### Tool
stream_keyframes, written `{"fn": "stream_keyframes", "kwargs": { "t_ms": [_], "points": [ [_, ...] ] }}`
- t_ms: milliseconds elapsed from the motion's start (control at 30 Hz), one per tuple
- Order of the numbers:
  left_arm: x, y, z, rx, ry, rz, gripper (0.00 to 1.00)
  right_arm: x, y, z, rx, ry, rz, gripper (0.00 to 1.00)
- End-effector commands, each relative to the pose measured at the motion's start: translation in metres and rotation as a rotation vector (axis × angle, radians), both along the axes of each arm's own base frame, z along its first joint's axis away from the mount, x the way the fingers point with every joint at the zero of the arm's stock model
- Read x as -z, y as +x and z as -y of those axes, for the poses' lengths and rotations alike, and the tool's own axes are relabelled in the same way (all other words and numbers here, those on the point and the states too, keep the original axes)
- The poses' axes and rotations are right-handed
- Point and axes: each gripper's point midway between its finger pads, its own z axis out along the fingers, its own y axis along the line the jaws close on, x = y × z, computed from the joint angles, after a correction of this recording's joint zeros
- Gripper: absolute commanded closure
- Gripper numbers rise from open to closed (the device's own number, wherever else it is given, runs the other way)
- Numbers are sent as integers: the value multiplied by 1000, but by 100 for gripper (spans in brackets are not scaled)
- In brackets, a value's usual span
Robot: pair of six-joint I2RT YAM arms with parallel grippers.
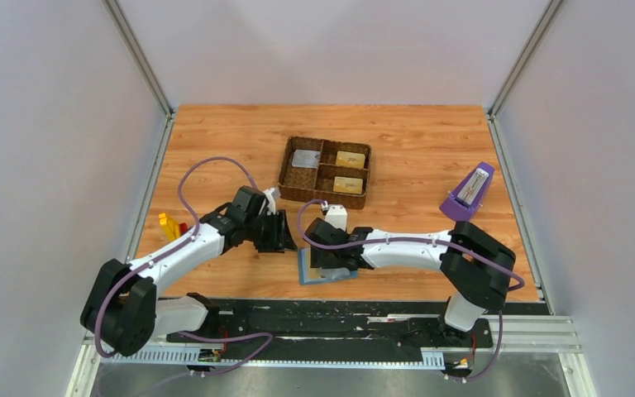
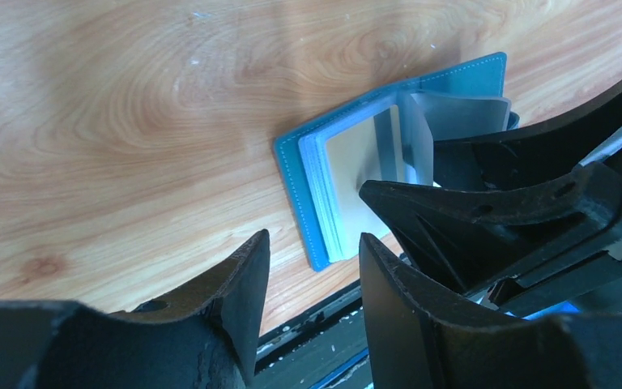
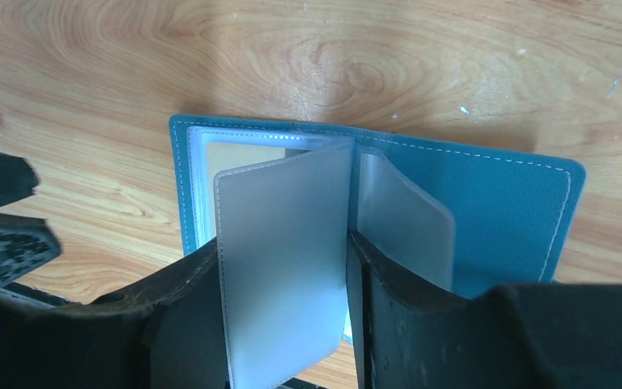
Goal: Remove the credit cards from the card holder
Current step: Remove the credit card from the card holder.
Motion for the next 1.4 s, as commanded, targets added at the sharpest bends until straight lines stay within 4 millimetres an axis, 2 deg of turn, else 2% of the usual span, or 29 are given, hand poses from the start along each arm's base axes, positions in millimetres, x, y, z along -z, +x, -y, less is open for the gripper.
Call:
{"fn": "stream_keyframes", "kwargs": {
  "t_ms": [0, 167, 333, 567, 700, 800, 1067, 1233, 1267, 1300, 1367],
  "points": [
    [-5, 3, 21, 49, -112, 9, 48, -22, 4, -7, -6, 78, 46, 51],
    [-1, -1, 31, 76, -172, -23, 53, -25, 3, -5, -1, 93, 51, 50],
    [-2, 0, 38, 87, -209, -30, 53, -24, 3, 2, 11, 81, 59, 57],
    [-6, -1, 42, 97, -239, -33, 54, -33, 5, 24, 53, 48, 101, 65],
    [-12, -2, 50, 126, -297, -35, 55, -27, 5, 38, 70, 13, 119, 69],
    [-8, -3, 52, 131, -305, -50, 56, -18, 3, 47, 75, -20, 116, 73],
    [-7, -1, 57, 138, -328, -59, 58, -15, 3, 56, 85, -52, 120, 80],
    [-5, -2, 57, 138, -327, -67, 58, -26, 5, 57, 85, -51, 138, 79],
    [-5, -2, 58, 138, -327, -69, 58, -29, 5, 58, 86, -57, 140, 77],
    [-4, -3, 57, 138, -326, -73, 58, -31, 6, 59, 90, -60, 143, 68],
    [-2, -3, 57, 137, -324, -79, 58, -36, 7, 61, 96, -69, 147, 64]
  ]
}}
